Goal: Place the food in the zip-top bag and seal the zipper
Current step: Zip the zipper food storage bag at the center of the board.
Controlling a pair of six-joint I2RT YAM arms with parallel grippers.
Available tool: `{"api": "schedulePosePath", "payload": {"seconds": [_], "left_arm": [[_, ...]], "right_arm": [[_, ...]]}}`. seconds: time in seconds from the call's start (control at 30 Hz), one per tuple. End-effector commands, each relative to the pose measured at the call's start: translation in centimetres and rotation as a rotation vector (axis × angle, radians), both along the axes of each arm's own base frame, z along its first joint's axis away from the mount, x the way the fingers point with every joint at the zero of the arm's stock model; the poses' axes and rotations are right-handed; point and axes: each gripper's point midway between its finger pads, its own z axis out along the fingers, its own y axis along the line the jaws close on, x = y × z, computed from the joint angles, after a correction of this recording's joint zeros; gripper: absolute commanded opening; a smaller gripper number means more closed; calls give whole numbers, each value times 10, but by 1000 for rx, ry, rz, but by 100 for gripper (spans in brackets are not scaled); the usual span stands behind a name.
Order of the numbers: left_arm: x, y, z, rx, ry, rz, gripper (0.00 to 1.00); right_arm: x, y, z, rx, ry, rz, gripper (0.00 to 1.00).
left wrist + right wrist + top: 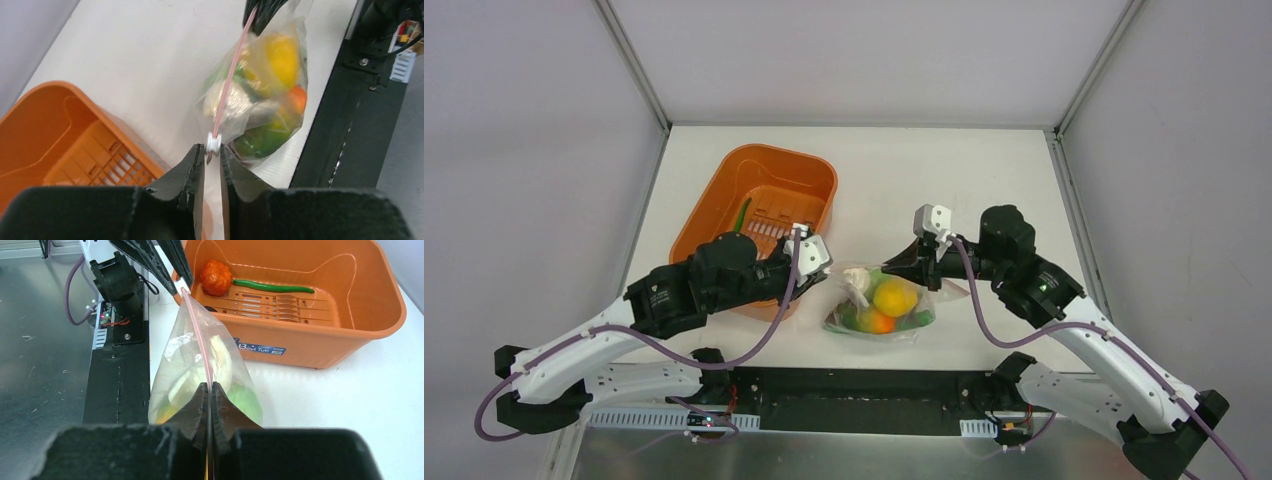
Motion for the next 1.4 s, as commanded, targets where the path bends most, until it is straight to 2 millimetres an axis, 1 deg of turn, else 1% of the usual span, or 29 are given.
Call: {"api": "schedulePosePath", "payload": {"seconds": [0.0,0.03,0.1,0.17,0.2,0.3,0.33,0.4,0.43,0.5,0.53,0.57,0.67,0.7,0.77,0.87,0.93,1.0,1.07,1.13,1.2,1.3,1.37], "left_arm": [[1,10,-6,-27,17,52,24],[0,6,-5,-40,24,41,30],[0,-2,-4,-55,32,24,52],[2,-9,-4,-58,36,19,68],[3,-12,-3,-65,39,16,72],[-2,-23,1,-104,48,-29,78],[-4,-26,3,-118,49,-49,76],[-8,-32,4,-129,51,-85,62],[-12,-35,4,-129,57,-108,51],[-16,-37,3,-126,65,-142,21],[-19,-38,3,-123,66,-158,7],[-20,-37,2,-120,68,-165,0],[-22,-34,-1,-103,67,-172,0],[-23,-34,-2,-102,64,-174,0],[-22,-33,-2,-104,56,-174,0],[-24,-33,-2,-113,47,-185,0],[-25,-35,-2,-122,40,-197,0],[-25,-36,-3,-121,40,-201,0],[-24,-37,-4,-116,43,-201,0],[-25,-37,-4,-114,46,-206,0],[-27,-37,-3,-123,45,-217,0],[-31,-41,0,-142,47,-244,0],[-34,-44,0,-142,56,-263,0]], "right_arm": [[-6,-1,22,75,-46,20,0],[-9,0,23,83,-43,40,0],[-16,2,25,93,-31,85,0],[-21,3,27,96,-24,113,0],[-22,3,27,95,-21,115,0],[-24,2,26,93,-18,125,0],[-26,1,25,92,-17,130,0],[-29,0,26,96,-20,139,0],[-29,0,26,98,-22,139,0],[-31,-3,27,102,-28,133,1],[-30,-4,27,103,-31,121,10],[-29,-6,26,104,-34,101,19],[-22,-15,29,120,-5,-6,44],[-20,-19,28,120,10,-47,51],[-21,-29,22,108,32,-95,57],[-26,-42,2,76,59,-145,59],[-22,-48,-6,85,58,-198,65],[-21,-50,-12,89,51,-212,70],[-28,-49,-17,68,71,-172,73],[-32,-46,-23,30,100,-140,73],[-28,-43,-31,-19,128,-139,68],[-20,-38,-39,-44,148,-148,55],[-19,-33,-40,-35,155,-132,40]]}}
